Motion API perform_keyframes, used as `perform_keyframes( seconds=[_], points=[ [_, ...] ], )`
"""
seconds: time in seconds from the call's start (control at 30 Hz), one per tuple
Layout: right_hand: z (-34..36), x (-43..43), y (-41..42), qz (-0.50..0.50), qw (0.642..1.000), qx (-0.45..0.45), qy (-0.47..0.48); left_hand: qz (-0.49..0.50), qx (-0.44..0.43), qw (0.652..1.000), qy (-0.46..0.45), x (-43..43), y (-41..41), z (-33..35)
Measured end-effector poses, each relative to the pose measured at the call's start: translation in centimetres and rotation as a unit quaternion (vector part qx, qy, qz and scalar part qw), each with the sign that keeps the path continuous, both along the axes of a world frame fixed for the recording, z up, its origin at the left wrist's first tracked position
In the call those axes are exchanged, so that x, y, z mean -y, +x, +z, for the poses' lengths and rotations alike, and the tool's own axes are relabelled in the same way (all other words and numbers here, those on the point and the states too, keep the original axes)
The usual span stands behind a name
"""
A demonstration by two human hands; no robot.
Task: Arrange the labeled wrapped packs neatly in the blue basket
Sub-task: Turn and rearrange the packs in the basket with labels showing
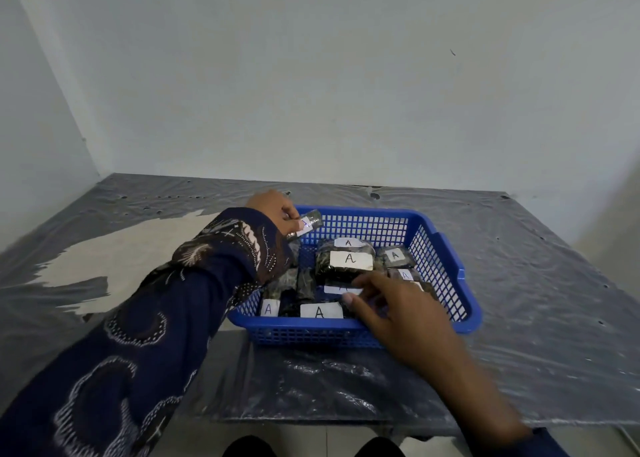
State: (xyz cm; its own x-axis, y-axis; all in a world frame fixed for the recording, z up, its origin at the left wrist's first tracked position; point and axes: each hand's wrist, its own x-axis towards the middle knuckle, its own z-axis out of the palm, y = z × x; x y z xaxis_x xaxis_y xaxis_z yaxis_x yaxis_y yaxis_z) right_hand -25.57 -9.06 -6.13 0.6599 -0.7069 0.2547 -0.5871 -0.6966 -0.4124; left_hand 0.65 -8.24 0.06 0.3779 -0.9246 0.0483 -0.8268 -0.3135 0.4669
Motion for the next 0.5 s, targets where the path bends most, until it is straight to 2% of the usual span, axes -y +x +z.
perform_keyframes(
  seconds=[0.1, 0.2, 0.33, 0.5],
  points=[
    [-0.7, -0.5, -0.2, -0.032, 0.998, -0.003, -0.057, 0.037, 0.053, 0.995, 0.074, 2.2, 0.3, -0.6],
    [-1.1, -0.8, 0.0, -0.040, 0.995, 0.007, -0.091, 0.083, 0.039, 0.991, 0.099, 4.0, 0.4, -2.4],
    [-1.3, -0.9, 0.1, -0.038, 0.994, -0.007, -0.106, 0.149, 0.130, 0.972, 0.127, 5.3, -0.5, -4.0],
    [-1.7, -1.0, 0.2, -0.051, 0.989, -0.012, -0.136, 0.125, 0.188, 0.965, 0.133, 5.7, -0.9, -5.5]
  ],
)
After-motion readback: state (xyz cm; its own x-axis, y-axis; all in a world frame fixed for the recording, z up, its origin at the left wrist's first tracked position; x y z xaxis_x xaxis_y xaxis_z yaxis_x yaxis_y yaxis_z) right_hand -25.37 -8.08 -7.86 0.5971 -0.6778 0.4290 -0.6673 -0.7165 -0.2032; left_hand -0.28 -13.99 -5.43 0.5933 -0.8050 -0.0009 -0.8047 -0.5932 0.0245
